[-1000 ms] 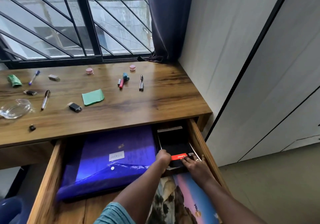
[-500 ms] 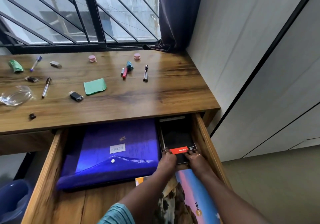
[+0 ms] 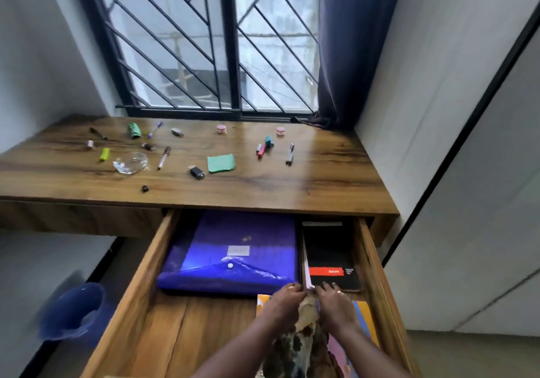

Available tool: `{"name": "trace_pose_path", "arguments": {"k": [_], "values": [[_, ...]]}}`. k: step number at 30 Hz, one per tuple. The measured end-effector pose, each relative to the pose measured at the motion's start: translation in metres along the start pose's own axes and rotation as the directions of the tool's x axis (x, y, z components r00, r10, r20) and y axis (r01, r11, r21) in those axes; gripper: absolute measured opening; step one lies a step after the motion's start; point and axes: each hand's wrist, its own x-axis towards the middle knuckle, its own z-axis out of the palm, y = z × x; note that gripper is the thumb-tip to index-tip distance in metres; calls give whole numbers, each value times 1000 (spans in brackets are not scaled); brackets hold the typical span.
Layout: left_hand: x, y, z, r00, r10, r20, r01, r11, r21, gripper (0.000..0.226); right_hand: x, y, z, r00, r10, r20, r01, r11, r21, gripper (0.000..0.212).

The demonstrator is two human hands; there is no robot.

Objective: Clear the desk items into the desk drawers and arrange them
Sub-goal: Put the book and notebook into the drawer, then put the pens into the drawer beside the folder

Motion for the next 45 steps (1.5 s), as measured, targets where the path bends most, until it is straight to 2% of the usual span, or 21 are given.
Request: {"name": "trace_pose_path", "arguments": {"k": [3, 7, 10, 13, 19, 21, 24, 27, 30, 33, 35, 39, 45], "values": [[-30, -19, -13, 994, -101, -38, 100, 995, -11, 38, 0, -28, -9, 997, -77, -22, 76, 996, -36, 42], [-58, -45, -38, 965, -205, -164, 205, 979, -17, 45, 10, -60, -25, 979, -172, -105, 165, 984, -74, 35], [-71, -59, -63, 930, -278, -241, 282, 959, -18, 51, 31, -77, -22, 959, -201, -202, 188, 979, -78, 15], [-77, -78, -87, 907, -317, -275, 327, 945, -13, 53, 45, -107, -27, 958, -206, -197, 200, 979, -48, 28], [-104, -132, -128, 879, -346, -329, 356, 934, -31, 52, 53, -193, -53, 931, -239, -276, 234, 971, -51, 14], [-116, -159, -143, 875, -359, -323, 364, 930, -47, 52, 48, -231, -65, 935, -218, -279, 225, 974, -10, 6], [-138, -217, -169, 874, -357, -329, 351, 933, -80, 45, 57, -300, -68, 945, -175, -277, 199, 978, 59, 25], [-165, -280, -201, 868, -377, -322, 358, 926, -119, 51, 70, -370, -64, 957, -106, -269, 150, 978, 145, 26], [-186, -328, -233, 838, -393, -378, 367, 919, -143, 58, 79, -420, -69, 960, -51, -276, 115, 969, 217, 27], [-202, -382, -262, 809, -401, -429, 377, 915, -143, 58, 90, -475, -72, 950, -58, -306, 123, 973, 196, 26], [-204, -410, -275, 792, -412, -450, 388, 909, -150, 59, 97, -498, -79, 948, -58, -314, 114, 980, 165, 27], [-190, -455, -299, 770, -453, -448, 437, 887, -146, 60, 136, -527, -89, 938, -51, -343, 129, 969, 210, 30], [-147, -496, -341, 749, -477, -461, 447, 876, -179, 45, 225, -546, -111, 929, 25, -369, 96, 947, 307, 30]]}}
